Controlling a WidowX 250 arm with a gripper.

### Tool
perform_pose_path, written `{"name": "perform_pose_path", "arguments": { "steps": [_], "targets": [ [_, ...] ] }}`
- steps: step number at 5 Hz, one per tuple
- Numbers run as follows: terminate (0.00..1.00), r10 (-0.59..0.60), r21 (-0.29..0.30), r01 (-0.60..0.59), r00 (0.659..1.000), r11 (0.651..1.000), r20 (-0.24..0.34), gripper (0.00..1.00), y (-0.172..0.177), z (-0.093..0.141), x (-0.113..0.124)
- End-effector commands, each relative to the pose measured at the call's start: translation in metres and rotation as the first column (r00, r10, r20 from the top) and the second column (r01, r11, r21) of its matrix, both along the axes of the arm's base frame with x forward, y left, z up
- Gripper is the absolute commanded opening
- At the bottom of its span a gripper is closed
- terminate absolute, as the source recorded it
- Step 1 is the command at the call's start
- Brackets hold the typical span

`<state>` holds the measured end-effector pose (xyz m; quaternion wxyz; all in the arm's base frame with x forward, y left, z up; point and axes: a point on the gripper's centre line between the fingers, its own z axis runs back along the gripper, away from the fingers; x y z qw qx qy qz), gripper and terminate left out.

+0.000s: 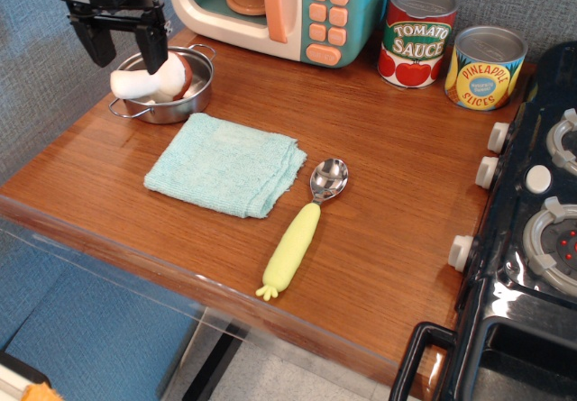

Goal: Place the mushroom into the metal pot.

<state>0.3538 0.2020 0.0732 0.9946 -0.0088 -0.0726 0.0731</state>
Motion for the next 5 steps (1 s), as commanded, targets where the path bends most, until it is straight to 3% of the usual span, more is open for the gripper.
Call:
{"name": "perform_pose_path", "arguments": {
  "steps": [1, 4, 5],
  "targets": [
    [0.0, -0.118, 0.104, 0.104, 0.982, 0.989, 0.149, 1.0, -0.035, 0.074, -0.006],
    [0.0, -0.131, 0.141, 0.111, 0.981, 0.984, 0.143, 1.0, -0.051, 0.077, -0.012],
    [1.0, -0.131, 0.141, 0.111, 0.981, 0.984, 0.143, 1.0, -0.051, 0.077, -0.012]
  ]
}}
